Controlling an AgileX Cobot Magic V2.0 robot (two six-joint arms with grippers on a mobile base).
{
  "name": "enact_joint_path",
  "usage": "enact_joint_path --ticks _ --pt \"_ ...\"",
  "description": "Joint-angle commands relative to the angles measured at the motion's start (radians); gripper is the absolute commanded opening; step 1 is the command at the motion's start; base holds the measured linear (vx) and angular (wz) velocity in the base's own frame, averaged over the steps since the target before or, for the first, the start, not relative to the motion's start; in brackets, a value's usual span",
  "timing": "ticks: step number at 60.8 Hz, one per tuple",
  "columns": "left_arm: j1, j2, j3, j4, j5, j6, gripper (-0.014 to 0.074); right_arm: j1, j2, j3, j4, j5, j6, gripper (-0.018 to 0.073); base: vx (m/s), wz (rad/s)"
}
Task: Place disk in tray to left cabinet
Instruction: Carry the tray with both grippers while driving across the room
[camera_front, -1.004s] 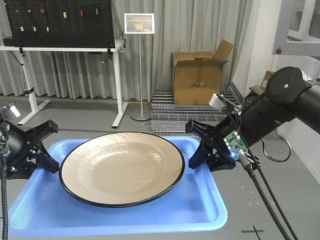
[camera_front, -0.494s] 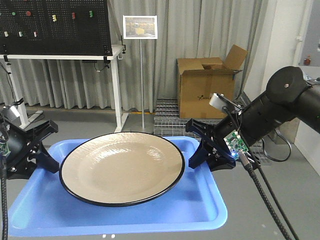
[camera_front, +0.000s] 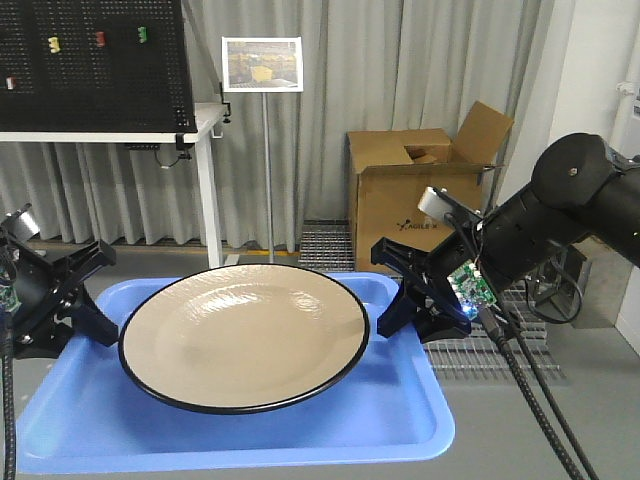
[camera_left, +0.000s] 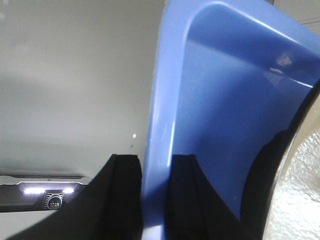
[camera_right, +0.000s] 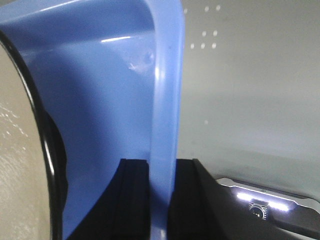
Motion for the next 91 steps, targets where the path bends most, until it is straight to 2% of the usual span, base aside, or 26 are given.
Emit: enact_joint_path --ticks 1,46,91 --pt "-0.018 -0.049 -0.037 -0.162 -0.023 -0.010 -0.0001 0.021 -0.061 -0.037 0.151 0.020 -0.013 -0.0004 0.59 -0.08" --pt "-0.018 -0.049 -0.037 -0.162 -0.023 -0.010 -0.0001 0.021 -0.061 -0.037 0.151 0.020 -0.013 -0.0004 0.53 -0.04" --pt "-0.018 -0.049 -0.037 -0.162 -0.023 -0.010 -0.0001 0.021 -0.061 -0.037 0.151 0.020 -0.013 -0.0004 0.39 -0.13"
